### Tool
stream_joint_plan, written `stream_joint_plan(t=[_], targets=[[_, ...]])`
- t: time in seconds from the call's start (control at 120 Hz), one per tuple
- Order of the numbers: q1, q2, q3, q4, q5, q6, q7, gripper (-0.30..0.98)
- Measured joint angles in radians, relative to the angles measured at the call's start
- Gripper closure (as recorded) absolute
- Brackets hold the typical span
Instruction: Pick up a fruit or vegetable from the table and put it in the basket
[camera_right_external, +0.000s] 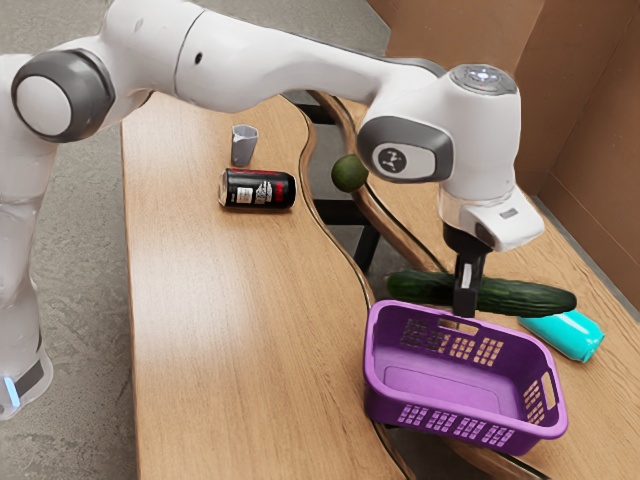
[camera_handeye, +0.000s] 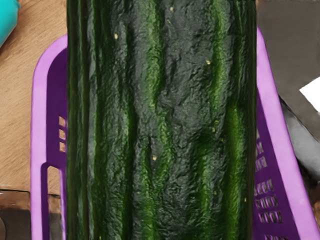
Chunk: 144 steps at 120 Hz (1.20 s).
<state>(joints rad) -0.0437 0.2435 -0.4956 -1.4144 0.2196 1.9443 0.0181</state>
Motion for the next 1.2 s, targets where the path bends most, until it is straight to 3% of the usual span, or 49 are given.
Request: stream_joint_plan(t=[0.275, 0.85, 0.992, 1.2], targets=[[-0.002, 0.16, 0.02, 0.062, 0.04, 0.137, 0.02, 0.48], [-0.023, 0.195, 0.016, 0.066, 0.061, 0.199, 0.04, 0.49], [-0.025, 0.198, 0.017, 0.066, 0.038, 0.2, 0.037, 0.19], [-0.025, 0.196, 0.017, 0.065, 0.03, 0.2, 0.033, 0.04]])
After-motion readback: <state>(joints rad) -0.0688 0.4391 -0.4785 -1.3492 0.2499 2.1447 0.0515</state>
